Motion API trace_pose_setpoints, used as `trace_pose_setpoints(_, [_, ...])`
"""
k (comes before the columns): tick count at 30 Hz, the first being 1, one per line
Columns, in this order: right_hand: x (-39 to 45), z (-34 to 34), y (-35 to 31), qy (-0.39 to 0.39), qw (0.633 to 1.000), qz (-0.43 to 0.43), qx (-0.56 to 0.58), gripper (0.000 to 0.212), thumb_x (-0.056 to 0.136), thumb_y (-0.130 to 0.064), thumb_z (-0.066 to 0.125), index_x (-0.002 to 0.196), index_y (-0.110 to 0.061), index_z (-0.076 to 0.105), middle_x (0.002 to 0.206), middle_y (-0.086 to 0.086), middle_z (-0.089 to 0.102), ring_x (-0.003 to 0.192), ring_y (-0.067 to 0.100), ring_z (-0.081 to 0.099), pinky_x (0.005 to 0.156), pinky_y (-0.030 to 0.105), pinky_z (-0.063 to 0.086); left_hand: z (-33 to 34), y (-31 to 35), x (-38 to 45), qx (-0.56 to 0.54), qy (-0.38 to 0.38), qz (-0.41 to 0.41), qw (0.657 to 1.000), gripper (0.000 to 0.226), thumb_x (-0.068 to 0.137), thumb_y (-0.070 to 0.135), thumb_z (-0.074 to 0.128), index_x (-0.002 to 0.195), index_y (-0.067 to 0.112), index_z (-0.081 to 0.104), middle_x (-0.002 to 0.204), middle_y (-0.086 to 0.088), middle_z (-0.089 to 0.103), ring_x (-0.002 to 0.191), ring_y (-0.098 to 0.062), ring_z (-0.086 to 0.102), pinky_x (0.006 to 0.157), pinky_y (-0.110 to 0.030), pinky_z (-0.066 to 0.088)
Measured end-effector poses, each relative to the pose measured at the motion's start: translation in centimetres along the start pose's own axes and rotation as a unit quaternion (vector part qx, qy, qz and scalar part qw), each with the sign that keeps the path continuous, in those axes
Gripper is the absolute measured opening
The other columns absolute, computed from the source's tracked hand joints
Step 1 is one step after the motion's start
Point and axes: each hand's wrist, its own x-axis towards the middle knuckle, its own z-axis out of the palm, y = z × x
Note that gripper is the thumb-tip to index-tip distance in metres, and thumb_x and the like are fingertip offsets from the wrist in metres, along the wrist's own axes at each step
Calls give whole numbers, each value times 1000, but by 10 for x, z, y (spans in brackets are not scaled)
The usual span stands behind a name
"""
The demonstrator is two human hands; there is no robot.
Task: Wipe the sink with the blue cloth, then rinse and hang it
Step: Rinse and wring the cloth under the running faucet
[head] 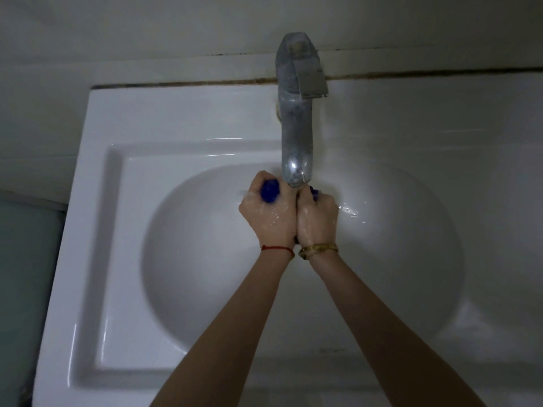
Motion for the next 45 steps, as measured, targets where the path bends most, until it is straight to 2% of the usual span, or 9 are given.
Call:
trace_pose_setpoints(4, [0,-2,2,-7,999,-52,11,64,90,-2,45,31,-24,35,32,-13,35,35,4,34,39,19,27,3,2,3,-13,-1,-15,1000,27,78,5,61,55,4,46,50,2,42,50,-5,37,50,-19,37])
trace_pose_setpoints(8, [0,-6,7,-8,991,-129,-13,43,84,-14,42,42,-24,35,34,-11,35,37,6,33,41,20,26,4,2,1,-37,-20,-38,998,29,80,6,57,55,11,44,51,5,42,53,-8,38,52,-24,38])
trace_pose_setpoints(13, [8,-19,5,-67,987,-124,-79,10,92,-25,57,93,-16,56,76,-4,61,64,3,58,56,18,49,-2,8,-8,-78,-17,-68,995,16,92,3,60,102,16,59,100,0,65,91,-10,63,87,-27,54])
trace_pose_setpoints(15, [8,-22,7,-79,994,-66,-46,29,86,-28,66,108,-15,54,96,3,63,79,9,63,67,22,55,-4,8,-7,-77,-16,-70,994,22,93,2,58,110,15,60,110,-1,65,101,-12,63,93,-29,53])
trace_pose_setpoints(20, [5,-13,8,-7,1000,-15,3,55,59,-55,67,101,-21,58,111,6,60,94,15,63,80,32,56,-5,10,-10,-89,0,-111,990,20,93,6,61,104,22,65,109,-5,69,102,-20,65,93,-39,56])
trace_pose_setpoints(25, [0,-1,1,-23,999,39,-5,25,87,-35,60,79,-12,55,77,4,62,67,14,58,66,33,53,0,6,-13,-80,17,-99,992,12,90,9,68,93,20,67,91,-4,68,86,-17,64,85,-42,57])
trace_pose_setpoints(31, [5,-1,0,-50,994,11,-101,48,94,-35,47,50,-18,43,50,-2,48,51,14,47,52,27,36,-1,3,-10,-77,-16,-10,997,7,94,5,61,92,12,63,80,4,64,76,-10,60,74,-25,51])
trace_pose_setpoints(41, [7,-3,6,-3,998,-52,-26,57,94,-16,52,40,-21,34,32,-11,36,36,5,34,43,23,30,6,3,-5,-90,2,-47,995,31,83,-2,68,64,10,48,59,-2,47,58,-14,44,58,-27,43])
trace_pose_setpoints(45, [9,-2,7,8,998,-55,-10,63,90,-5,49,31,-22,38,32,-10,36,35,5,34,41,21,30,8,4,-1,-66,1,-52,996,28,73,11,66,56,14,45,50,8,45,53,-10,42,52,-23,41])
